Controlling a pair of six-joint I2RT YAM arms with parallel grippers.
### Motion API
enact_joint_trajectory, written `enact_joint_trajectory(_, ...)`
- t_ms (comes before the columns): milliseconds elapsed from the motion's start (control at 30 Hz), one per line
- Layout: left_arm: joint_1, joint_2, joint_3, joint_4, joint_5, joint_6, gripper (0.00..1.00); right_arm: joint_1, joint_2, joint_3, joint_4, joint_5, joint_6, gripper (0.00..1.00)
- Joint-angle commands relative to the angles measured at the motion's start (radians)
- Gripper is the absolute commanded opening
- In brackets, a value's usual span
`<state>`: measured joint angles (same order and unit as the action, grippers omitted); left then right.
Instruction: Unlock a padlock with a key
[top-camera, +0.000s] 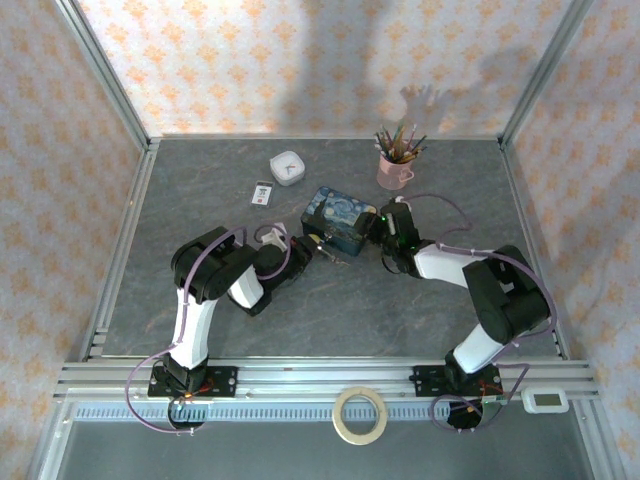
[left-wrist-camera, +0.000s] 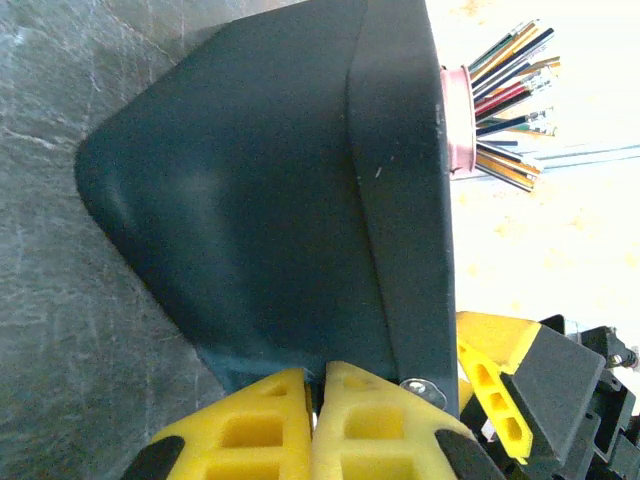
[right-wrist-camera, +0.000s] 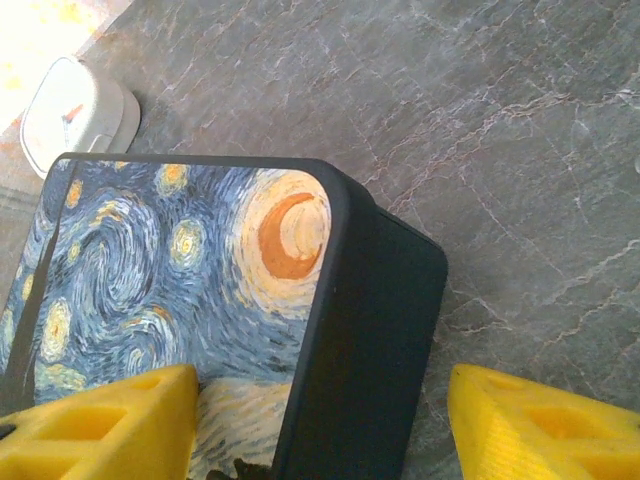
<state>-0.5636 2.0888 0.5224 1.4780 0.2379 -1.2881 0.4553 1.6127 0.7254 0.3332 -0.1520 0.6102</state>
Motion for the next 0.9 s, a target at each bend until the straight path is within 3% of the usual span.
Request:
enact_joint_trajectory(0,-0.011,0.014,-0.016,0.103,-0.045,-0.025,0.00,-0.002,0.012,-0.029,-0.007,0.074,0.033,0.64)
enact_joint_trajectory(200,-0.007,-0.020,-0.050,0.125,-0.043,-0.033,0.00,-0.020,0.007,-0.026,-0.014,0.077,0.011,0.63)
enact_joint_trajectory(533,0.071,-0.169,-0.214,0.027,0.069,0.028,0.00,-0.036,-0.024,0.066,-0.050,0.060,-0.154,0.65)
enact_joint_trajectory(867,0.118,-0.212,-0.351,0.000,0.089,0.055,0.00,-0.036,-0.179,0.055,-0.084,0.182,-0.232,0.72)
